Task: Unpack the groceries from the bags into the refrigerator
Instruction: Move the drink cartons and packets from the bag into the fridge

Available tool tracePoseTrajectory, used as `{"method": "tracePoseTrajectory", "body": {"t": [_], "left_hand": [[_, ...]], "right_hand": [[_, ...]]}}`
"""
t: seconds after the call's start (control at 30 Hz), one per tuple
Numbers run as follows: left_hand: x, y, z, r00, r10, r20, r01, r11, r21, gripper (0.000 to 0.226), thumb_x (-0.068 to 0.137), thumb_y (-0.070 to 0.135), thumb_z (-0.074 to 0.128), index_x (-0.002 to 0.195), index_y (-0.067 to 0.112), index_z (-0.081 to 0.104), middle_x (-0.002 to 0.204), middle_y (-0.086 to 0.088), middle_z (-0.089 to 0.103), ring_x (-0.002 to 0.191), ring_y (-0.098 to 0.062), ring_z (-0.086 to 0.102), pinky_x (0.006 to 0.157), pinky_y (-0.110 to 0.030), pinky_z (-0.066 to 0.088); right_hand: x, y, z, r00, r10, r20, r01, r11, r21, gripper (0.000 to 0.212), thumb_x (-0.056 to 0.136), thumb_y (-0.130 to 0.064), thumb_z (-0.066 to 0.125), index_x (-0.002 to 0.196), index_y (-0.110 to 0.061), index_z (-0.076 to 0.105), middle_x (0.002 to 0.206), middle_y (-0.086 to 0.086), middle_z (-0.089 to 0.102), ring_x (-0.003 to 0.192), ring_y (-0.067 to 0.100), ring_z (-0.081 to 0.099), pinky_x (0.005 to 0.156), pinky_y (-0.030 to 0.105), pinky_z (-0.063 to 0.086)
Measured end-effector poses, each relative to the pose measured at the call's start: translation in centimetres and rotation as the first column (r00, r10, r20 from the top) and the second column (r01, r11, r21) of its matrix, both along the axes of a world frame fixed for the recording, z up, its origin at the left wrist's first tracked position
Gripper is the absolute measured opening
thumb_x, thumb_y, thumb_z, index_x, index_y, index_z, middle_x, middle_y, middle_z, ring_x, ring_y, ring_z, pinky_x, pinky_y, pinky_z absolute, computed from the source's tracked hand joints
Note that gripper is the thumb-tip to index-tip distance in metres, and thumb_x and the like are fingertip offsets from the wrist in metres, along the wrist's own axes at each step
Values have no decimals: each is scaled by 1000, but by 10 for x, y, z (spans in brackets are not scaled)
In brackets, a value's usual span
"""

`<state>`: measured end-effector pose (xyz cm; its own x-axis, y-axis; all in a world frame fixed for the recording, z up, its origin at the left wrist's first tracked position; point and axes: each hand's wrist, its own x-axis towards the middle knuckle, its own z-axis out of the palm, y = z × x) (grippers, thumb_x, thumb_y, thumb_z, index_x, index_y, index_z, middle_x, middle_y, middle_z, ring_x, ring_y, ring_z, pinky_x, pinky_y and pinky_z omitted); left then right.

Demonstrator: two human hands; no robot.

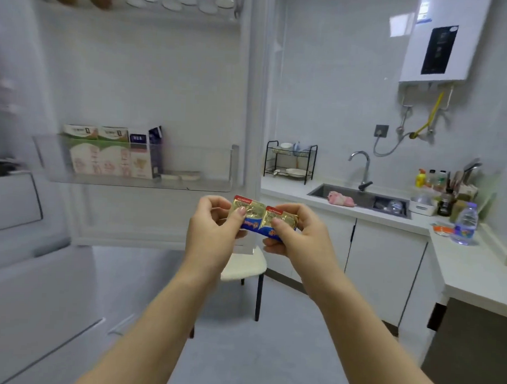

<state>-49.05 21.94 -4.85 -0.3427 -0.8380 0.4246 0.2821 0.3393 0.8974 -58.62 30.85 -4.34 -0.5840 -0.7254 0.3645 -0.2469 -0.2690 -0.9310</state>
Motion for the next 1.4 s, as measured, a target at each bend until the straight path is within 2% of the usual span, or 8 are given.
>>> {"method": "tracePoseTrajectory", "body": {"t": [0.3,0.57,0.8,0.9,1.03,1.13,1.27,1.4], "left_hand": [[59,-80,34,1000,18,11,-17,992,-129,31,92,6,56,102,35,53,93,-5,65,79,-12,68,64,-17,53],[57,-135,88,994,106,21,-97,959,-266,28,91,1,55,87,29,59,85,-4,64,76,-14,67,67,-26,56],[41,-188,129,957,257,134,-212,935,-284,12,91,19,60,85,29,60,89,-4,67,86,-16,68,71,-34,58],[39,-208,132,853,365,372,-249,913,-324,5,89,28,62,85,30,61,91,1,67,89,-14,63,60,-30,51],[34,-226,130,715,359,600,-176,923,-343,9,83,14,68,78,21,66,90,-5,66,86,-20,62,74,-36,57],[31,-236,133,656,309,689,-133,946,-297,9,81,6,70,76,13,66,82,-7,66,73,-18,66,69,-28,58],[25,-249,142,446,259,857,-68,964,-256,11,82,2,65,76,11,68,68,-7,69,58,-15,68,62,-24,57],[17,-259,149,243,121,962,16,992,-129,14,79,1,70,93,3,69,77,-12,72,69,-20,70,70,-30,58]], "right_hand": [[40,-94,32,990,96,-106,-101,994,-45,15,92,-8,55,90,-24,57,82,2,63,60,13,65,60,26,58],[30,-154,83,962,89,-259,-128,982,-141,16,92,-6,54,90,-22,57,85,1,63,62,18,65,66,34,60],[-4,-207,126,878,-40,-476,-46,985,-169,14,87,-11,59,88,-25,60,90,-4,64,89,13,64,69,28,55],[-17,-228,133,828,-30,-560,22,1000,-20,13,84,-10,59,86,-23,60,87,-5,61,84,12,59,58,19,45],[-22,-248,139,659,274,-700,7,929,370,12,78,-10,66,87,-17,60,85,0,61,74,13,57,59,21,45],[-20,-258,139,553,405,-728,60,852,520,14,80,-10,66,91,-14,60,83,-1,58,74,14,56,62,22,48],[-22,-270,131,707,502,-498,-100,768,632,17,77,-7,73,82,-10,57,81,8,60,75,23,63,78,36,58],[-27,-276,132,698,527,-485,-81,731,678,25,76,-3,75,73,-8,51,59,4,60,46,14,62,50,25,56]]}}
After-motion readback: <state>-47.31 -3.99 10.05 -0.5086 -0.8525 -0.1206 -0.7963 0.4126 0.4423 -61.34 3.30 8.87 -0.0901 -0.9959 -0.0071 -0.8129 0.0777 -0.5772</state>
